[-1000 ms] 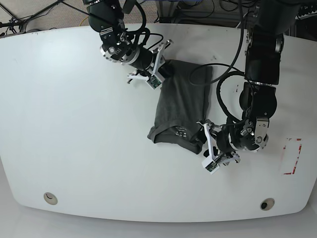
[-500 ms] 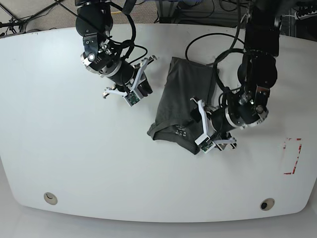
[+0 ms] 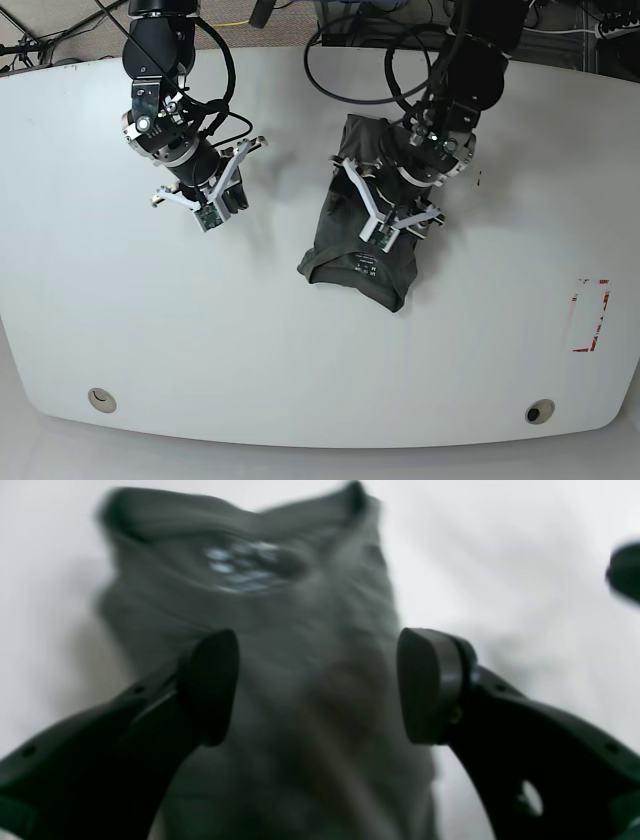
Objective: Fold the T-shirt properly
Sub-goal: 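Grasp the folded shirt with the left gripper and carry it beside the red-taped mark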
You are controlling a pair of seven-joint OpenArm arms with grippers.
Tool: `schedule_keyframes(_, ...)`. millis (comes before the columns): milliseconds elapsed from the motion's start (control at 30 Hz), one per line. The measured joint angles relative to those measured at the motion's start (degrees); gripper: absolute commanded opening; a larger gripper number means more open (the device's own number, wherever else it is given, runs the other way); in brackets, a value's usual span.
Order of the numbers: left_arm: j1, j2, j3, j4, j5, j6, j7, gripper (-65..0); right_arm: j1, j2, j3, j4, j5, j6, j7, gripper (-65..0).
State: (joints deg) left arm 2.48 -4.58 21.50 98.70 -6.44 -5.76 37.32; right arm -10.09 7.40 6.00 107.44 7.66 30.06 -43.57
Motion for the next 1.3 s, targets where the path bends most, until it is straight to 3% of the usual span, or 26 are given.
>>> schedule_keyframes(133,1.1,1.6,3.7,-3.5,4.7,3.8,-5.7,-18.5,-0.2,0.2,1.4,0.0,0.0,0.0,-0.1,-58.2)
schedule_keyframes(300,2.9,1.1,-0.1,-7.2,5.6,4.4,-7.0,-18.5,-0.5,0.0,3.0,0.9,0.2,0.1,0.0,-58.2)
schedule_keyframes(433,3.3,0.9,-4.8,-10.2,5.6,2.6,-10.7,-18.5,-0.5,0.1,4.3,1.0,0.0,2.9,0.0,-58.3)
schedule_keyframes(567,3.4,0.2,-10.1,-14.2,5.1,-3.0,-16.8,-18.9,-0.4,-0.2,6.1,1.0,0.2,4.5,0.0,-58.2)
schedule_keyframes(667,4.2,-0.2,-16.3,-14.6,4.8,-6.7,-16.6,-18.9,-0.6,-0.2,6.7,1.9,0.1,4.4,-0.2,-58.2)
schedule_keyframes(800,5.7,-5.0,-24.4,-15.2,3.6,-12.9,-17.5,-19.0,-1.2,0.1,6.7,3.1,0.0,4.4,0.2,-58.3)
schedule_keyframes(933,7.2,-10.0,-34.0,-17.0,2.9,-15.6,-16.4,-19.0,-2.3,-0.1,6.5,4.0,0.1,4.4,0.0,-58.3)
schedule_keyframes(1100,7.0,-16.4,-43.5,-25.3,0.8,-20.0,-19.0,-19.2,-3.2,-0.1,8.1,4.4,-0.2,4.4,-0.2,-58.3)
schedule_keyframes(1300,6.9,-21.4,-53.6,-33.6,0.7,-22.9,-18.4,-19.2,-3.5,-0.2,8.2,5.8,0.0,4.5,0.0,-58.3)
